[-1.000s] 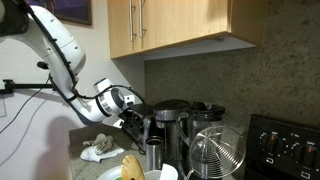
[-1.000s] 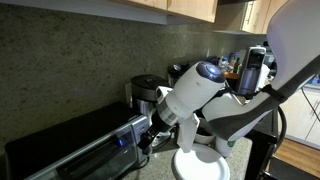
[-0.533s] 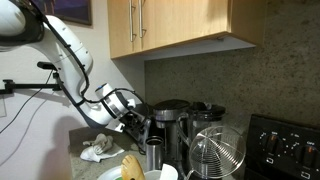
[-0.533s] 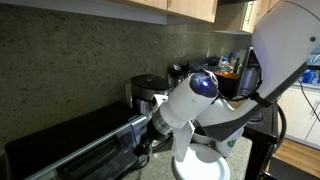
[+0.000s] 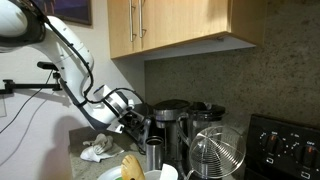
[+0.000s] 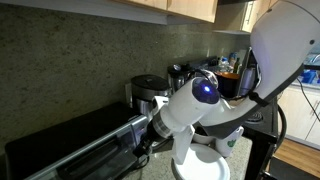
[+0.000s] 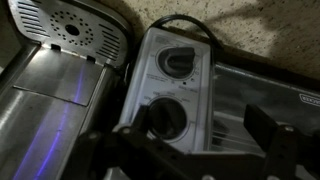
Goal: Turn the top knob of the toaster oven
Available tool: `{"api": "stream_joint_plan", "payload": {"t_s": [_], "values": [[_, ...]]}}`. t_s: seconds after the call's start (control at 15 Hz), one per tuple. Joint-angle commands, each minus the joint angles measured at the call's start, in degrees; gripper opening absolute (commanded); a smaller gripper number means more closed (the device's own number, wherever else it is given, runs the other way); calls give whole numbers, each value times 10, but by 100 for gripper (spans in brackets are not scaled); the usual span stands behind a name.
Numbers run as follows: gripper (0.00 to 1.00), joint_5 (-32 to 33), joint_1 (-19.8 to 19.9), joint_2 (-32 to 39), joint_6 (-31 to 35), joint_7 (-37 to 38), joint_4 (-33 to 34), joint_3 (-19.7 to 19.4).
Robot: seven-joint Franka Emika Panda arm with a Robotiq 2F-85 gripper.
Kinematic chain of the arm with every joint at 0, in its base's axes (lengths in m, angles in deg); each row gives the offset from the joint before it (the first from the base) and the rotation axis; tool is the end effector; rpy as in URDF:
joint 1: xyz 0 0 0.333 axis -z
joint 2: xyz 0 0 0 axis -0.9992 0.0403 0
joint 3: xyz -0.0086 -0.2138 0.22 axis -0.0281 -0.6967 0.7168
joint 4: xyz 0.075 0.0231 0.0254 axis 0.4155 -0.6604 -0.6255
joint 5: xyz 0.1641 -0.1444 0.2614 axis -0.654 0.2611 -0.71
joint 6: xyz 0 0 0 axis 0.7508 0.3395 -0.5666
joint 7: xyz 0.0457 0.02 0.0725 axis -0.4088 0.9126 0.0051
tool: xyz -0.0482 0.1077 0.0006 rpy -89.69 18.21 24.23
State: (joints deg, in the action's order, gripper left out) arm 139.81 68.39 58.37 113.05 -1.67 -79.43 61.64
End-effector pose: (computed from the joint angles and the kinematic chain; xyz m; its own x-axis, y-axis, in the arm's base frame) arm 0.4755 0.2211 0.3143 0.7445 0.3076 0.5925 0.2765 -0.9499 0.1457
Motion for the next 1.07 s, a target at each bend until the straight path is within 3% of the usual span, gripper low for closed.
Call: {"api": "stream_joint_plan", "payload": {"t_s": [0.0, 0.13, 0.33, 0.6, 0.73, 0.93, 1.0], "values": [[73, 40, -10, 8, -20, 38, 19, -8], [63, 56, -9, 7, -28, 51, 21, -9], [37, 75, -9, 6, -35, 70, 22, -12], [24, 97, -9, 3, -35, 85, 22, -10], [8, 101, -11, 3, -38, 92, 23, -7], [3, 96, -10, -6, -39, 85, 18, -6], [6, 89, -10, -8, -40, 77, 16, -5]]}}
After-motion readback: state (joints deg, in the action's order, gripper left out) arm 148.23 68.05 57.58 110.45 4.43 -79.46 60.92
